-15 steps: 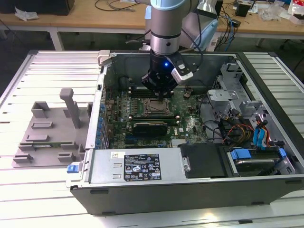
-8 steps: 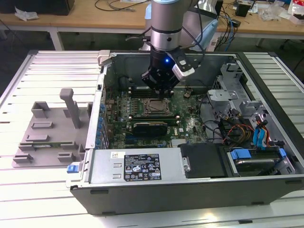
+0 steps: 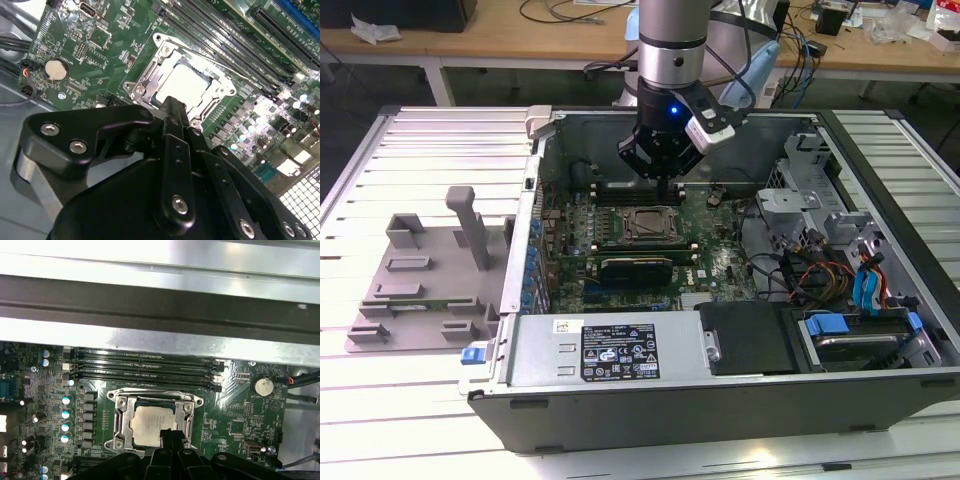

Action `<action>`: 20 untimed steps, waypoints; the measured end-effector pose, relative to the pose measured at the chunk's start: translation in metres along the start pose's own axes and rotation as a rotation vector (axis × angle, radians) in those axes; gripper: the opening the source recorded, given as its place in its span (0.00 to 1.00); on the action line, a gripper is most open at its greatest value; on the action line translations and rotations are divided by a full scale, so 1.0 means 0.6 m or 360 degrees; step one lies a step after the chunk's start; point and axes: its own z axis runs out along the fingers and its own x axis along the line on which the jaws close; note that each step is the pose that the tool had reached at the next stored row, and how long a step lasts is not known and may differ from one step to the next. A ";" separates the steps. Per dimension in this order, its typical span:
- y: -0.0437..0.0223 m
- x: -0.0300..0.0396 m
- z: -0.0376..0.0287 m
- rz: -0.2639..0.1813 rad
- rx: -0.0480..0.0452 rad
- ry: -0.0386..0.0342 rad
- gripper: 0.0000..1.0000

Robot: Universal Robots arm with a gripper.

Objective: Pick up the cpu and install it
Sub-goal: 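Install the first cpu locking lever, then install the second cpu locking lever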

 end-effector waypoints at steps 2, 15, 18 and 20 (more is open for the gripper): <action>0.000 0.000 0.000 0.0000 0.0000 0.0000 0.11; -0.037 0.003 0.003 0.0000 0.0000 0.0000 0.11; -0.054 0.004 0.004 0.0000 0.0000 0.0000 0.11; -0.064 0.004 0.005 0.0000 0.0000 0.0000 0.11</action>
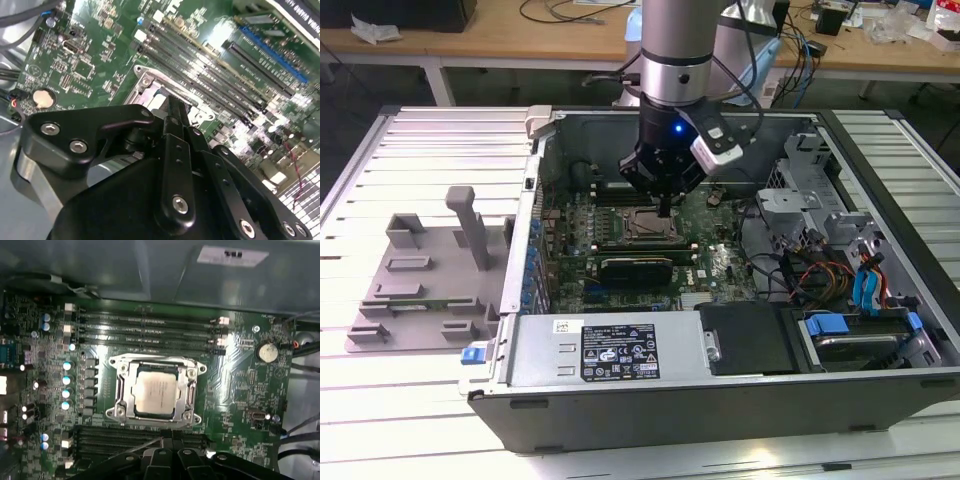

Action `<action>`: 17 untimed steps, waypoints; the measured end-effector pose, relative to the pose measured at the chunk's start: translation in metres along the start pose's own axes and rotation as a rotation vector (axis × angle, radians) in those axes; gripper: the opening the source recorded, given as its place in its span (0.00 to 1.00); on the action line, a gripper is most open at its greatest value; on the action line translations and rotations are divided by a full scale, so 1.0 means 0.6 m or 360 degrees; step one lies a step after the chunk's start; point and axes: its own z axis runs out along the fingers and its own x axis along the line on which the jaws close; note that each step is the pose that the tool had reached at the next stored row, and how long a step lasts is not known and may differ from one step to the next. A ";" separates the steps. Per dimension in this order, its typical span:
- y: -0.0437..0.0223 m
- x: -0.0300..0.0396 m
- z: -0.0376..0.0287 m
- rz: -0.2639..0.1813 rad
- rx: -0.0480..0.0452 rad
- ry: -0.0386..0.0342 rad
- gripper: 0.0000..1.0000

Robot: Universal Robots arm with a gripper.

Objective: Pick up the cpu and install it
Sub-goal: 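Install the second cpu locking lever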

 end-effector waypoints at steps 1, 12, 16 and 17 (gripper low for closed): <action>-0.005 0.000 0.000 0.0000 0.0000 0.0000 0.11; -0.074 0.021 0.012 0.0007 -0.0255 -0.0017 0.11; -0.079 0.044 0.020 0.0008 -0.0275 -0.0019 0.11; -0.080 0.048 0.023 0.0008 -0.0282 -0.0019 0.11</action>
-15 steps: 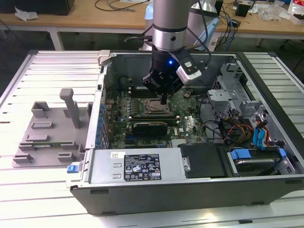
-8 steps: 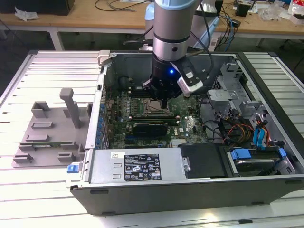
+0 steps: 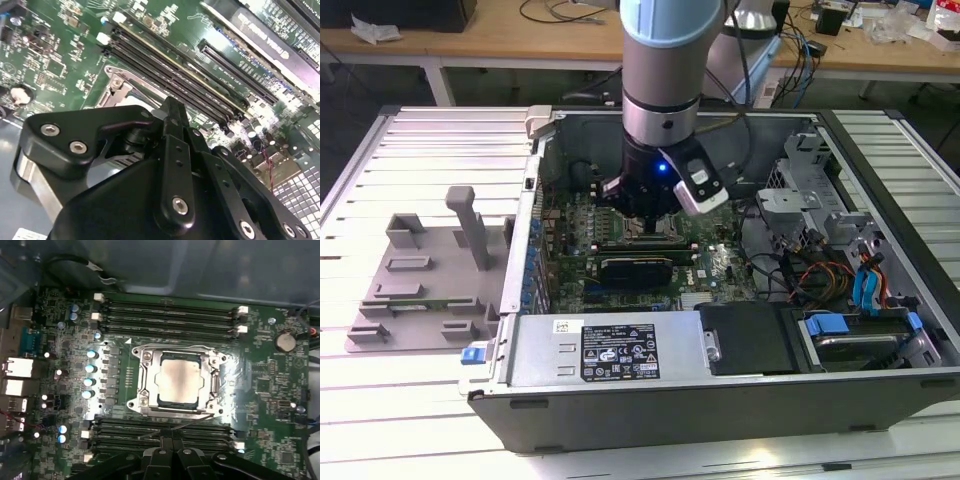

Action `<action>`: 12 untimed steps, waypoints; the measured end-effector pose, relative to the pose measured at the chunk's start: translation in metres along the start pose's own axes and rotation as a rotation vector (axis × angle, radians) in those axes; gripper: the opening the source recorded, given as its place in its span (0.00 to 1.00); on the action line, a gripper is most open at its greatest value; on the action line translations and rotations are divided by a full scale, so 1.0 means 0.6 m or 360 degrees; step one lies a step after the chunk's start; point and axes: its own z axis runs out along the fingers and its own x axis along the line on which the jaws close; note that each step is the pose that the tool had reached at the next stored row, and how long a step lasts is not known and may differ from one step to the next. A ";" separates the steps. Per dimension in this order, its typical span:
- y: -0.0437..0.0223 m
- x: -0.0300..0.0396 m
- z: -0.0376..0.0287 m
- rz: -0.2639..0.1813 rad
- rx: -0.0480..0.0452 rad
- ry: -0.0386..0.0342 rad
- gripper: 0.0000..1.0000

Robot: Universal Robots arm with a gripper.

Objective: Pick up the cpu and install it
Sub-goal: 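Install the second cpu locking lever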

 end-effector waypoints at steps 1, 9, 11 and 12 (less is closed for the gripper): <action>-0.001 0.005 0.006 0.0000 -0.0003 0.0000 0.11; -0.003 0.033 0.039 0.0000 -0.0016 -0.0001 0.11; -0.002 0.034 0.043 -0.0002 -0.0039 -0.0002 0.11; -0.002 0.036 0.045 -0.0006 -0.0052 -0.0003 0.11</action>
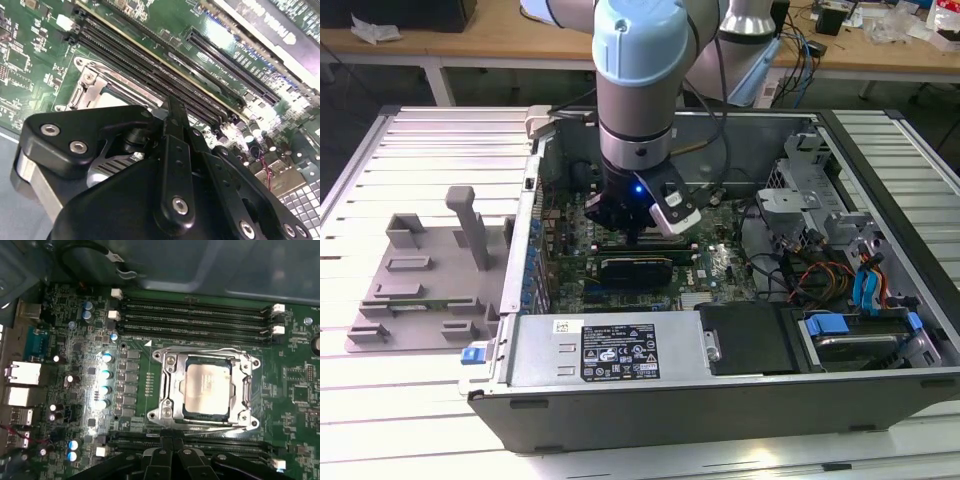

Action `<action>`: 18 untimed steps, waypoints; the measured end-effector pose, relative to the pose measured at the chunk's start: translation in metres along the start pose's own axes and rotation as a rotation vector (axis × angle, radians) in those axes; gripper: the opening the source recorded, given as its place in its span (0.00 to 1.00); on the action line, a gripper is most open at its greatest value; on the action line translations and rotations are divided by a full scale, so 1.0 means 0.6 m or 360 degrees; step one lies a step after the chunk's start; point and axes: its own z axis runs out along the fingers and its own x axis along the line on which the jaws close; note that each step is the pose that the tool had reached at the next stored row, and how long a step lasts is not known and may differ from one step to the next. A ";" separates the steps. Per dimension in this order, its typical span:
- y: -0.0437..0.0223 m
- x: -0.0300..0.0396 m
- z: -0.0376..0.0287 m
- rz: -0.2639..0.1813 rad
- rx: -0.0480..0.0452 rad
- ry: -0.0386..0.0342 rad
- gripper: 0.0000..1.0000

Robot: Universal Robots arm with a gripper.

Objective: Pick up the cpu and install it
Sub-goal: 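Install the second cpu locking lever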

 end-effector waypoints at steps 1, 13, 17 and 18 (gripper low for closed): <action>0.000 0.004 0.002 -0.0002 -0.0008 0.0000 0.11; 0.011 0.021 0.022 -0.0079 -0.0015 0.0010 0.11; 0.014 0.021 0.026 -0.0093 -0.0017 0.0011 0.11; 0.014 0.023 0.024 -0.0093 -0.0014 0.0008 0.11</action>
